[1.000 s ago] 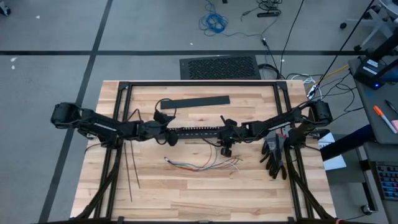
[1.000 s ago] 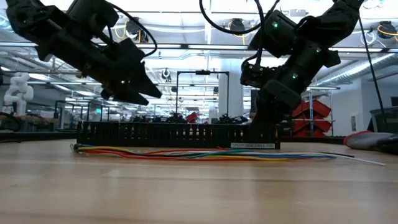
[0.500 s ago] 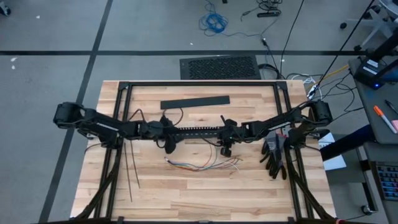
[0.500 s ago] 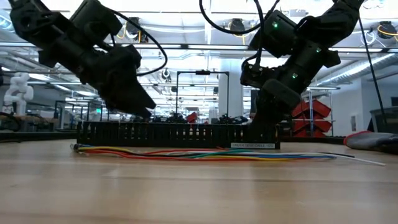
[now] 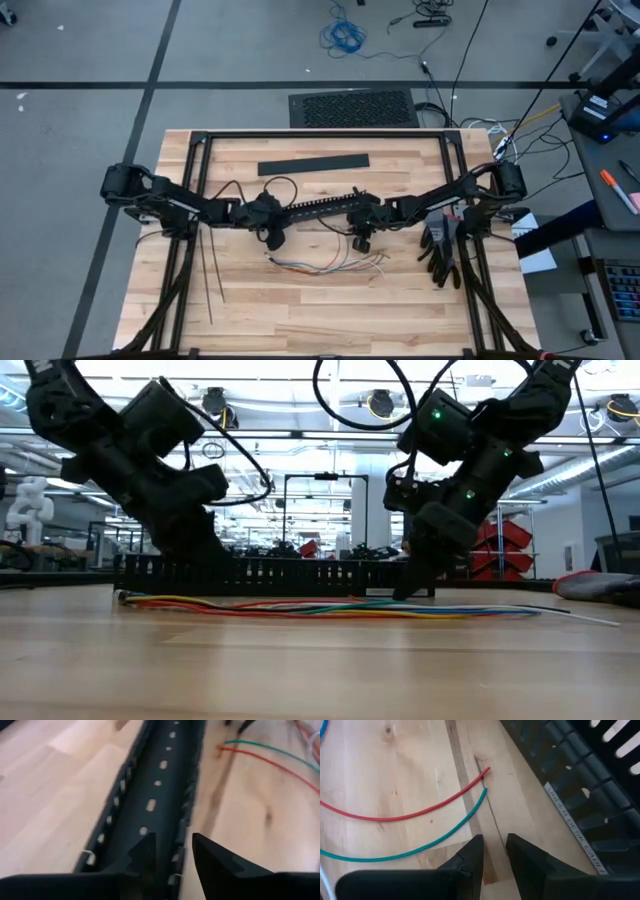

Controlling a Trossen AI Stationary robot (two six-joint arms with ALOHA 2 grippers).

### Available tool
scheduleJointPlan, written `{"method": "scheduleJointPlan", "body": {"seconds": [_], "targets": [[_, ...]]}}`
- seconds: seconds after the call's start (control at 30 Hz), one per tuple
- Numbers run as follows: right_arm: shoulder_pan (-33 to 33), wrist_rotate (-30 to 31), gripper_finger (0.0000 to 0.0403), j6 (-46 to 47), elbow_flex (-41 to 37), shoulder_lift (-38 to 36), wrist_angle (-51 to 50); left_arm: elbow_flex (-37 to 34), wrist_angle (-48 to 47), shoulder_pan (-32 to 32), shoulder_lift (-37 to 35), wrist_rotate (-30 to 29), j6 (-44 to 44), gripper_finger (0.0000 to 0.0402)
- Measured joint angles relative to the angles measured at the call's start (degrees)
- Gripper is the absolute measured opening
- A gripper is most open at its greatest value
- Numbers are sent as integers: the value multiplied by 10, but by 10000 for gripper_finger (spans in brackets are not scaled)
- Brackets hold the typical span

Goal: Ziptie cables
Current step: Wrap the cable wires with the black zip tie

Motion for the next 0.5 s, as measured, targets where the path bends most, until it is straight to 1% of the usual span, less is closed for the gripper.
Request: {"method": "scheduleJointPlan", "body": {"seconds": [0.13, 0.27, 0.4, 0.5], "targets": [[-2, 3, 84, 0, 0, -1, 1, 4, 1, 1, -32, 27, -10, 125], [-2, 7, 84, 0, 0, -1, 0, 23, 2, -12, -82, 36, 3, 125], [-2, 8, 84, -2, -1, -4, 6, 48, -27, -37, -120, 38, 26, 125], [2, 16, 84, -11, -3, -11, 13, 66, -43, -62, -133, 31, 49, 125]]}}
